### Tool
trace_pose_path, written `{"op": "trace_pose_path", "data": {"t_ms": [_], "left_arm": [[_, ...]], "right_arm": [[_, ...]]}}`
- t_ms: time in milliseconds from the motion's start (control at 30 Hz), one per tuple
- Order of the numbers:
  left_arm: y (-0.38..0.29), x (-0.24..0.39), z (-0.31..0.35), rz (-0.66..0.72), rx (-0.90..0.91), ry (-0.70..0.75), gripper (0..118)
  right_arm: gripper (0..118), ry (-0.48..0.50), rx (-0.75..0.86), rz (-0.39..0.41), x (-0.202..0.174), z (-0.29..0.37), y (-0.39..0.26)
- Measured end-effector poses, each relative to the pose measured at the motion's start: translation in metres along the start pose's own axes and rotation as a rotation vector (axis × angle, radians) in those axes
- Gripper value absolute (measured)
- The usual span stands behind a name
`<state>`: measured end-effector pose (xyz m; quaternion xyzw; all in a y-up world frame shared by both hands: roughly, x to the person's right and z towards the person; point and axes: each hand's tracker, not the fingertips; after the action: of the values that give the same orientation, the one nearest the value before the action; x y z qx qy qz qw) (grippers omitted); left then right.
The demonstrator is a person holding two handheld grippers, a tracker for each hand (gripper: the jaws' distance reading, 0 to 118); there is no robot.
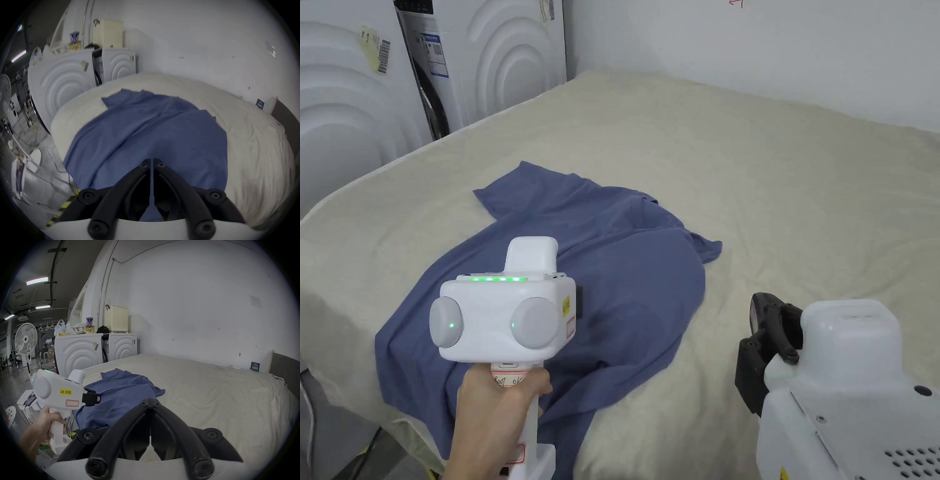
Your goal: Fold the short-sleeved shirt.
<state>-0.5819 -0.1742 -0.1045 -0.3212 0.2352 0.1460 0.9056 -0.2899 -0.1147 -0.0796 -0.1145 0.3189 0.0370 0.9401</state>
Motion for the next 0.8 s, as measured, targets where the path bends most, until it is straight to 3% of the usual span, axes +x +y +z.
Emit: {"op": "trace_pose_path", "data": {"t_ms": [33,67,133,167,200,233,400,600,633,667,800], "left_arm": [[0.001,-0.004,-0.003,0.048,0.002,-0.025,8],[0.003,-0.005,-0.005,0.044,0.004,-0.025,27],[0.008,-0.002,-0.014,0.014,0.001,-0.003,97],[0.009,-0.001,-0.015,0.002,-0.013,0.007,118],[0.014,0.002,-0.01,-0.002,0.097,-0.055,116],[0.013,0.002,-0.011,0.002,0.006,-0.028,117],[0.027,0.008,-0.04,-0.007,-0.041,-0.067,117],[0.037,0.013,-0.077,0.013,-0.104,-0.079,115],[0.037,0.015,-0.084,0.004,-0.127,-0.08,111],[0.037,0.017,-0.087,0.003,-0.133,-0.084,98],[0.034,0.029,-0.095,-0.048,-0.135,0.004,90]], "right_arm": [[0,-0.003,-0.005,-0.005,0.002,-0.001,0.0],[0,-0.004,-0.007,-0.009,0.004,-0.002,-0.001],[0,-0.014,-0.018,-0.015,0.007,-0.005,-0.002],[0,-0.016,-0.023,-0.016,0.008,-0.006,-0.002],[0,-0.019,-0.028,-0.017,0.009,-0.007,-0.003],[0,-0.022,-0.032,-0.02,0.01,-0.008,-0.004],[0,-0.012,-0.062,-0.048,0.014,-0.012,-0.008],[0,-0.02,-0.09,-0.021,0.016,-0.017,-0.012],[0,-0.02,-0.097,-0.023,0.017,-0.019,-0.013],[0,-0.02,-0.103,-0.029,0.018,-0.021,-0.013],[0,-0.016,-0.119,-0.062,0.023,-0.025,-0.015]]}}
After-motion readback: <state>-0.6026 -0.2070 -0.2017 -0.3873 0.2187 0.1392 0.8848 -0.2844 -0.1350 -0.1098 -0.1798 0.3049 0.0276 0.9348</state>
